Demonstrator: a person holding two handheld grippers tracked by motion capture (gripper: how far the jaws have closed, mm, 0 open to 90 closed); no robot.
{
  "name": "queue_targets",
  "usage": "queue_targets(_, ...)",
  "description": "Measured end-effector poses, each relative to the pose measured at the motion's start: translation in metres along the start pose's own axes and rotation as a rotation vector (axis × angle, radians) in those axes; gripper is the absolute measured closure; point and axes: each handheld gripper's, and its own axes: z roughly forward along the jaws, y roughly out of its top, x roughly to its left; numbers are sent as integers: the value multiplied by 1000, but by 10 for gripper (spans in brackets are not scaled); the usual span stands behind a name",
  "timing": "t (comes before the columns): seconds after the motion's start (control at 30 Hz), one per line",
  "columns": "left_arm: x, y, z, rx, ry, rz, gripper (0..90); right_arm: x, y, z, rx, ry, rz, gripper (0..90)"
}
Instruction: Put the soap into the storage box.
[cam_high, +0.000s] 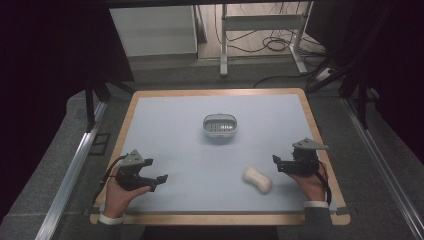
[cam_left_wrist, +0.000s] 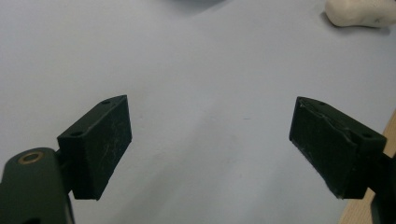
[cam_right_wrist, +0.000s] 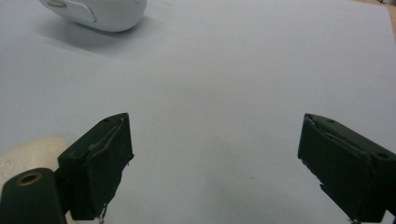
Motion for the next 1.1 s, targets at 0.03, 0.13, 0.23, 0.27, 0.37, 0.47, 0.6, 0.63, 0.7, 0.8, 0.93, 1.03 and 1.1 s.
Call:
queue_targets(0.03, 0, 0, 0, -2, 1, 0, 135, 0, 0, -1, -4, -2, -5, 96)
queue_targets(0.13, 0, 0, 0, -4, 1, -3, 136, 0, 1, -1, -8, 0, -1, 99)
queue_targets(0.23, 1, 0, 0, -2, 0, -2, 136, 1, 0, -1, -6, 4, 1, 102)
queue_targets(0.27, 1, 0, 0, -1, -1, -2, 136, 1, 0, -1, -8, 3, 3, 105)
queue_targets(0.37, 1, -1, 1, -1, 5, -3, 136, 0, 1, -2, -5, 0, 2, 116)
queue_targets(0.47, 2, -1, 1, 1, 8, -5, 136, 1, 2, -4, -8, -4, -5, 134)
queue_targets(0.6, 4, -2, 1, 1, 16, -13, 136, 1, 4, -6, -8, 1, -13, 156)
queue_targets(0.63, 4, -2, 1, 1, 16, -13, 136, 1, 4, -6, -8, 1, -13, 156)
queue_targets(0.7, 4, -3, 1, 7, 21, -10, 136, 1, 5, -7, -5, 1, -27, 161)
queue_targets(0.8, 4, -3, 0, 3, 24, -14, 136, 1, 6, -6, -9, 11, -29, 179)
queue_targets(0.93, 3, -2, 1, 5, 24, -16, 136, 1, 6, -5, -5, 20, -22, 183)
queue_targets(1.03, 3, -2, 2, 11, 21, -15, 136, 2, 7, -5, 4, 20, -37, 192)
queue_targets(1.1, 2, -3, 3, 13, 20, -14, 136, 3, 8, -6, 8, 27, -40, 200)
